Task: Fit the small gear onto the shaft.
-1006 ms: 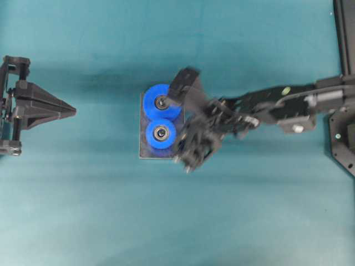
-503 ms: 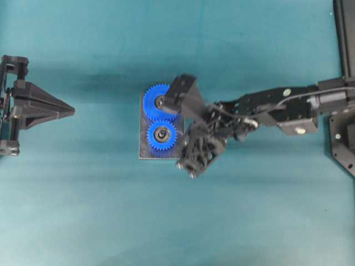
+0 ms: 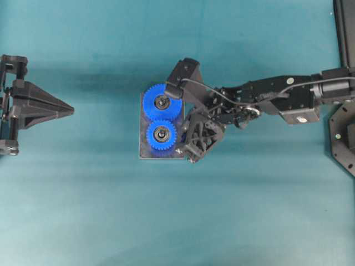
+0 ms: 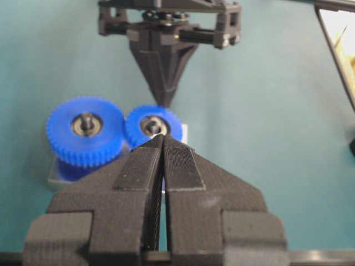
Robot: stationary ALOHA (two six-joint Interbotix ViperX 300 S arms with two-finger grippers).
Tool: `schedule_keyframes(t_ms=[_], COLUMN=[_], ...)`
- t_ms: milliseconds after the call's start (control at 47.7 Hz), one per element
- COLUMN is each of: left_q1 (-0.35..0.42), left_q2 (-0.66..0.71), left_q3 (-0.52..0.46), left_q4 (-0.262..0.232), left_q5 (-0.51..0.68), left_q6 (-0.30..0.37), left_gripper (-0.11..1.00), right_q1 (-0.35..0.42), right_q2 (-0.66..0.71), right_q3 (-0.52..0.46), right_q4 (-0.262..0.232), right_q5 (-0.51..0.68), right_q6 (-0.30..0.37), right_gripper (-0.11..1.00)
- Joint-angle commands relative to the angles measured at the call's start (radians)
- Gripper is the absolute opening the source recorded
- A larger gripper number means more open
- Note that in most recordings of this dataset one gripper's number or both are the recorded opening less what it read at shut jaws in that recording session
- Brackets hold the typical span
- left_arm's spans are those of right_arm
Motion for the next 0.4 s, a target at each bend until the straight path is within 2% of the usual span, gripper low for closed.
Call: schedule_keyframes(t_ms=[0, 189, 293, 377], left_q1=[-0.002, -0.002, 0.0, 0.0], left_q2=[0.002, 0.002, 0.002, 0.0], left_q3=[-0.026, -0.023, -0.02, -0.018], left_q4=[0.003, 0.003, 0.003, 0.003], left_q5=[-0.006, -0.006, -0.006, -0.006], left_q6=[-0.002, -0.002, 0.0, 0.0], left_gripper=[0.0, 0.0, 0.0, 0.0], right_q1=[0.021, 0.106, 0.095, 0.064], right_q2=[-0.012, -0.023, -0.055, -0.081], right_q3=[-0.043, -0.115, -0.135, -0.117], right_q4=[0.026, 0.049, 0.037, 0.0], right_q5=[-0.018, 0.061, 0.126, 0.158], right_q6=[0.003, 0.002, -0.005, -0.003], right_gripper=[-0.02, -0.02, -0.02, -0.02])
